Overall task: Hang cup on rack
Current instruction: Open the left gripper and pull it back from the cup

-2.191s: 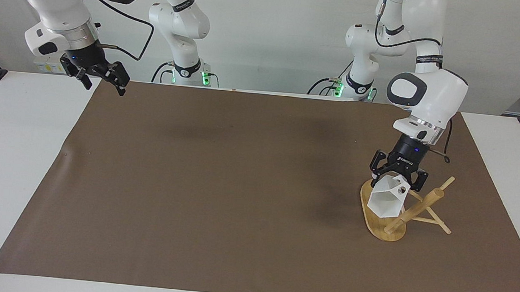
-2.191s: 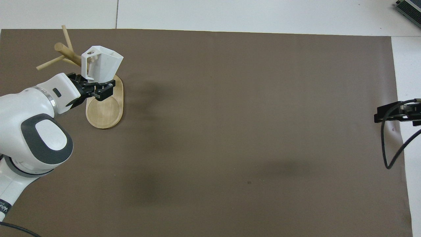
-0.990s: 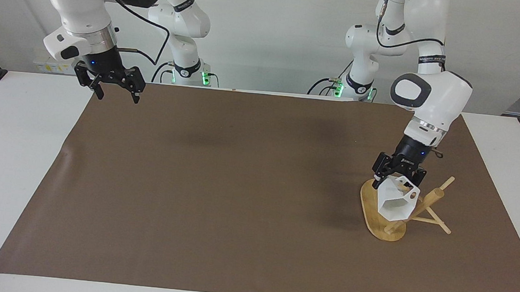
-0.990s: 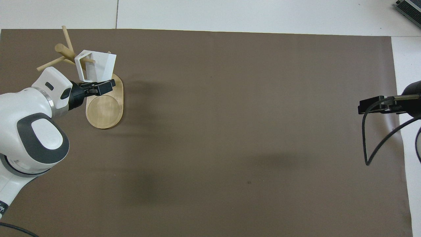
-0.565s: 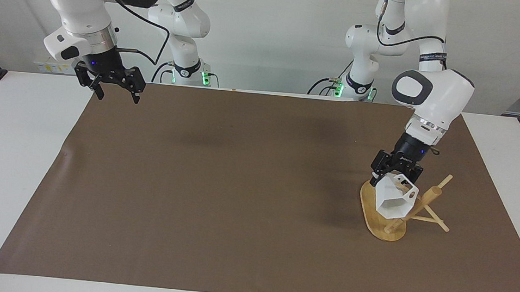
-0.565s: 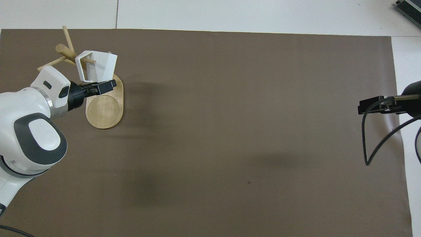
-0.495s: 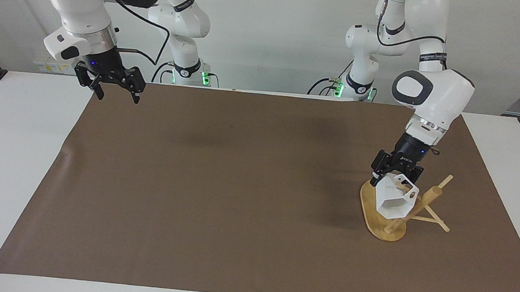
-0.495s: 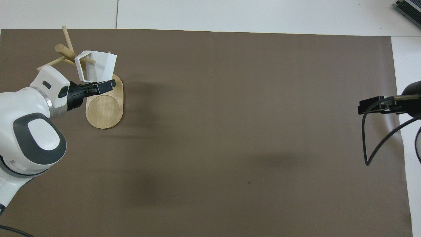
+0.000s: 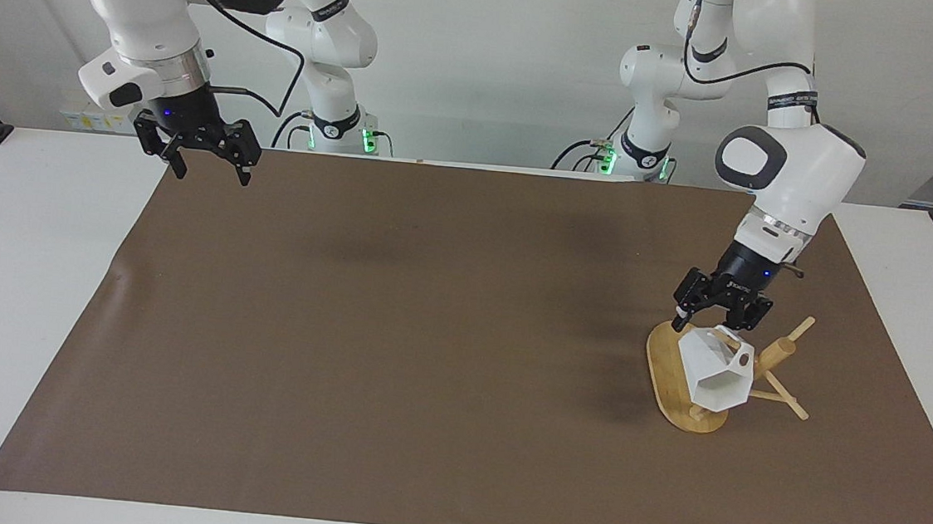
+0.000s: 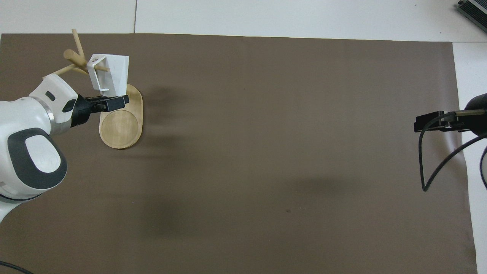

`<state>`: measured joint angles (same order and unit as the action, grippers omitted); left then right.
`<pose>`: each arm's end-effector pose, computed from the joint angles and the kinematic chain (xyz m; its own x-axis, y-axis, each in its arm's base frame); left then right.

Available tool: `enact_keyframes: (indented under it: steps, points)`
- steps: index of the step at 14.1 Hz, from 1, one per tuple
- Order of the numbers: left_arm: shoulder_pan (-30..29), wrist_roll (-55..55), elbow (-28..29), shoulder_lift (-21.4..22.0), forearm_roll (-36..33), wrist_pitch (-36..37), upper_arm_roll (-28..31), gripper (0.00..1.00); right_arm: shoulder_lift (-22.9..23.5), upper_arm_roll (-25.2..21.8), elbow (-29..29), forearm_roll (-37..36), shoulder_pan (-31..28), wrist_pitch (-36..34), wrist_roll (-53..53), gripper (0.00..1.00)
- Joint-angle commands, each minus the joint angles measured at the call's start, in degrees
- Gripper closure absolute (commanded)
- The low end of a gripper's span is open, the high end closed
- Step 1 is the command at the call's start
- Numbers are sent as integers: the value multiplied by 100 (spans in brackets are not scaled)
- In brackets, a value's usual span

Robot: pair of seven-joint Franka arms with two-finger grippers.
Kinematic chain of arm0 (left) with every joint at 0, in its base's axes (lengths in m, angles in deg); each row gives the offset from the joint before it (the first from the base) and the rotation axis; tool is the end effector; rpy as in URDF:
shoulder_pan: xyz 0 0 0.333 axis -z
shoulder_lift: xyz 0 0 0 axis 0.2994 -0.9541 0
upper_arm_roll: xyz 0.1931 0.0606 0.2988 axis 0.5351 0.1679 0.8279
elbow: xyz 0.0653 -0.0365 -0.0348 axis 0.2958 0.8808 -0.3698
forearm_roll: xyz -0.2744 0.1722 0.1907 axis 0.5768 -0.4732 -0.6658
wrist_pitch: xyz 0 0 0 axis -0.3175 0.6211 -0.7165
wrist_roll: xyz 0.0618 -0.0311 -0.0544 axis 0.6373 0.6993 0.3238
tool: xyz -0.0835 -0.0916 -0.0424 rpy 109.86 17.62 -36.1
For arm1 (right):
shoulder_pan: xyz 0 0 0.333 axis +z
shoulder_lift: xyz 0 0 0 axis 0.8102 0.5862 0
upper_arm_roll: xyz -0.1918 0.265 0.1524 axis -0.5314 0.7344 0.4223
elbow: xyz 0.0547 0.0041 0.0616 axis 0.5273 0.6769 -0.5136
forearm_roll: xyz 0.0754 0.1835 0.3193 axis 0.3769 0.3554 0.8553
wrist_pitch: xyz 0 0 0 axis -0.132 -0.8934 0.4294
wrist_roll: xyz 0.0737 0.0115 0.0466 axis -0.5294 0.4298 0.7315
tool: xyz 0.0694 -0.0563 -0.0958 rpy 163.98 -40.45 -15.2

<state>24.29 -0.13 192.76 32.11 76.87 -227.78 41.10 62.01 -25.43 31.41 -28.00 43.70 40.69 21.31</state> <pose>0.5763 -0.0679 0.4735 0.8926 -0.0021 0.4509 -0.1553 -0.9402 0.3030 0.5267 -0.0131 0.6297 0.9993 -0.0169 0.0320 -0.0180 -0.9992 0.0344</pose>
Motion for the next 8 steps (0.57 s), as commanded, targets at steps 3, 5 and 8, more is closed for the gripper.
enact_keyframes:
  steps: [3,5,8]
  points:
    - [-344,115,-745,86,-927,1289,32,0,-95,32,102,44,-84,31,145,0]
    - [-502,141,-1175,156,-1498,2026,32,0,-95,32,102,44,-76,31,145,0]
    - [-582,561,-1791,288,-2491,3212,32,0,-95,32,102,44,-75,31,145,0]
